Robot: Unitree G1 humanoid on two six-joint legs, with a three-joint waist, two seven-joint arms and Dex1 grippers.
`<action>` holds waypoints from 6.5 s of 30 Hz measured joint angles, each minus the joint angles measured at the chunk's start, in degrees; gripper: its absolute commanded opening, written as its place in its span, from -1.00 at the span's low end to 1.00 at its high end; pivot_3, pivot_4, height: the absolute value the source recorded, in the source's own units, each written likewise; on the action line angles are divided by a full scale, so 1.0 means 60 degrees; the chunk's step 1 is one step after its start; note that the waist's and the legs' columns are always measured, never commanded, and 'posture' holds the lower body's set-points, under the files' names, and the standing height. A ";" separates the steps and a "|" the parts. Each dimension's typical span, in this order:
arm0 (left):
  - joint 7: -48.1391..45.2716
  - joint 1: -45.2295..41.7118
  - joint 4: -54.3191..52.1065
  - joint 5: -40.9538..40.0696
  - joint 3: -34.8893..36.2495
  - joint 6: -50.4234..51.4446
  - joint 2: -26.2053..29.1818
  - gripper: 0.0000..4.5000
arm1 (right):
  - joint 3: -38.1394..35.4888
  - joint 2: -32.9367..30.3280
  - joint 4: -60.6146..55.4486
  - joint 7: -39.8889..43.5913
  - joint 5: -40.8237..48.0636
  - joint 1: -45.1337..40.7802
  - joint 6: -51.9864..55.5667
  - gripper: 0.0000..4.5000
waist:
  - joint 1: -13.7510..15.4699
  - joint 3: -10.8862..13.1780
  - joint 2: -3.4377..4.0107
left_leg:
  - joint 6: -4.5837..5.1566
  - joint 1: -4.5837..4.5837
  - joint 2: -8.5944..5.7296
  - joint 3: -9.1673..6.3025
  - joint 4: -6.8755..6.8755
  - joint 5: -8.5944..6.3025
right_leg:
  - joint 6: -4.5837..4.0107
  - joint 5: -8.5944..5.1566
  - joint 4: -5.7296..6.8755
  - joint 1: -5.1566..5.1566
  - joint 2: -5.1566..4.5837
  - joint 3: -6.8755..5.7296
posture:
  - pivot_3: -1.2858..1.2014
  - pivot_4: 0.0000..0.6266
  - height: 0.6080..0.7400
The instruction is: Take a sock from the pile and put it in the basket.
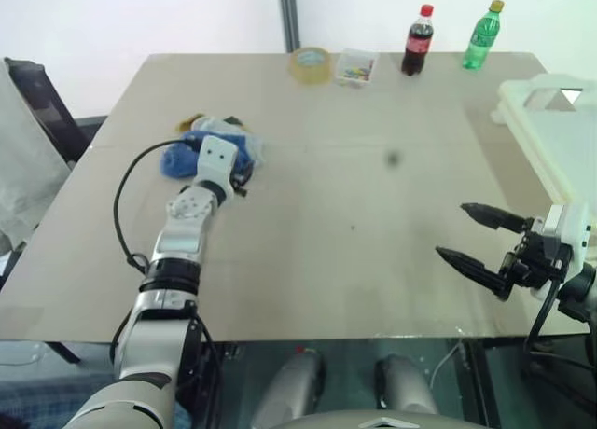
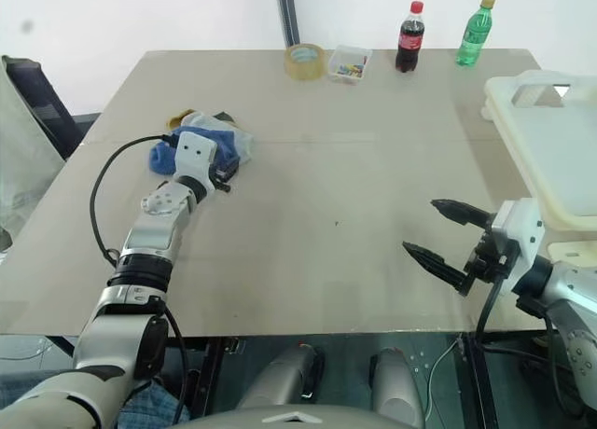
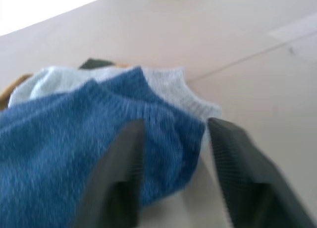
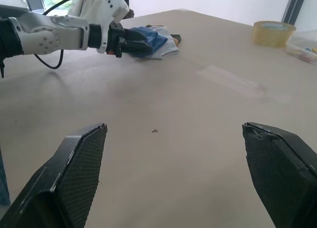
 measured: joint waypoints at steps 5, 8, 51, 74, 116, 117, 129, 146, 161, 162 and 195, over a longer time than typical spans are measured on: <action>0.0156 -0.0036 0.0275 0.0012 -0.0003 -0.0015 -0.0062 0.12 | 0.0000 0.0001 0.0002 0.0003 -0.0082 0.0103 -0.0018 1.00 | 0.0007 0.0000 -0.0002 | 0.0000 0.0001 0.0000 0.0002 0.0008 0.0000 | 0.0000 0.0000 0.0014 -0.0003 0.0002 0.0003 | 0.03 -0.52 1.00; 0.0274 -0.0107 0.0338 0.0035 -0.0003 -0.0022 -0.0061 0.12 | 0.0000 0.0001 0.0004 0.0007 -0.0107 0.0121 -0.0046 1.00 | 0.0013 -0.0001 -0.0002 | 0.0000 0.0001 0.0000 0.0003 0.0015 0.0000 | 0.0000 0.0000 0.0022 -0.0003 0.0002 0.0003 | 0.03 -0.52 1.00; -0.0196 0.1584 -0.6063 -0.3092 -0.1637 0.7962 -0.3225 -0.96 | -0.0110 -0.0025 0.0492 0.0113 -0.0595 0.0282 -0.0626 1.00 | 0.0046 -0.0004 -0.0012 | 0.0005 0.0008 0.0002 0.0052 0.0098 -0.0005 | 0.0004 0.0000 0.0093 -0.0001 0.0015 0.0051 | 0.03 -0.52 1.00; -0.0029 0.1078 -0.6149 -0.5945 0.0018 0.8907 -0.4405 0.36 | 0.0481 0.0406 0.0234 -0.1123 -0.0857 0.0045 -0.0334 1.00 | -0.0032 0.0003 -0.0024 | 0.0016 0.0006 0.0019 0.0090 0.0104 -0.0013 | 0.0014 0.0002 0.0093 -0.0020 0.0036 0.0092 | 0.03 -0.52 1.00; -0.2985 0.4547 -0.8806 -0.4445 0.0115 0.3705 -0.0016 0.38 | 0.3969 0.3203 0.3827 -0.3921 -0.1683 -0.5506 0.5635 -0.68 | -0.0210 0.0003 -0.0015 | 0.0009 -0.0002 0.0049 0.0111 -0.0021 -0.0010 | -0.0020 0.0019 0.0022 -0.0090 0.0067 0.0131 | 0.03 -0.52 1.00; -0.3005 0.4556 -0.8805 -0.4422 0.0048 0.3703 0.0014 0.38 | 0.4026 0.2974 0.3655 -0.3724 -0.1642 -0.5398 0.5685 -0.68 | -0.0213 0.0003 -0.0014 | 0.0009 -0.0004 0.0048 0.0112 -0.0022 -0.0011 | -0.0020 0.0019 0.0020 -0.0089 0.0066 0.0133 | 0.03 -0.52 1.00; -0.3034 0.4750 -0.8788 -0.4229 -0.0144 0.3683 0.0124 0.38 | 0.3415 0.3791 0.3739 -0.4204 -0.1131 -0.5735 0.6621 -0.68 | -0.0218 0.0002 -0.0015 | -0.0003 0.0001 0.0060 0.0113 -0.0024 -0.0003 | -0.0027 0.0023 0.0042 -0.0099 0.0076 0.0137 | 0.03 -0.52 1.00; -0.3087 0.4790 -0.8787 -0.4147 -0.0140 0.3681 0.0275 0.38 | 0.2785 0.5096 0.4326 -0.5493 -0.1019 -0.6304 0.6922 0.35 | -0.0251 0.0001 -0.0012 | -0.0007 0.0005 0.0054 0.0115 -0.0027 0.0000 | -0.0030 0.0024 0.0056 -0.0107 0.0075 0.0146 | 0.03 -0.52 1.00; -0.3131 0.4976 -0.8781 -0.3931 -0.0176 0.3564 0.0278 0.38 | 0.3377 0.4578 0.4565 -0.4817 -0.1566 -0.6128 0.6322 -0.98 | -0.0256 -0.0001 -0.0010 | -0.0008 0.0003 0.0055 0.0120 -0.0035 0.0000 | -0.0030 0.0024 0.0052 -0.0113 0.0076 0.0151 | 0.03 -0.52 1.00; -0.3138 0.4990 -0.8781 -0.3904 -0.0192 0.3537 0.0279 0.38 | 0.3410 0.4452 0.4447 -0.4657 -0.1505 -0.6035 0.6342 -0.98 | -0.0252 -0.0001 -0.0010 | -0.0008 0.0001 0.0056 0.0120 -0.0035 0.0000 | -0.0030 0.0024 0.0051 -0.0113 0.0076 0.0151 | 0.03 -0.52 1.00; -0.3792 0.5525 -0.8687 -0.3657 -0.0529 0.3427 0.0797 0.38 | 0.3502 -0.0764 0.2933 -0.0426 -0.1479 -0.3900 0.4977 0.19 | -0.0094 0.0003 -0.0015 | -0.0003 -0.0009 0.0061 0.0114 -0.0036 -0.0003 | -0.0027 0.0025 0.0016 -0.0090 0.0067 0.0128 | 0.03 -0.52 1.00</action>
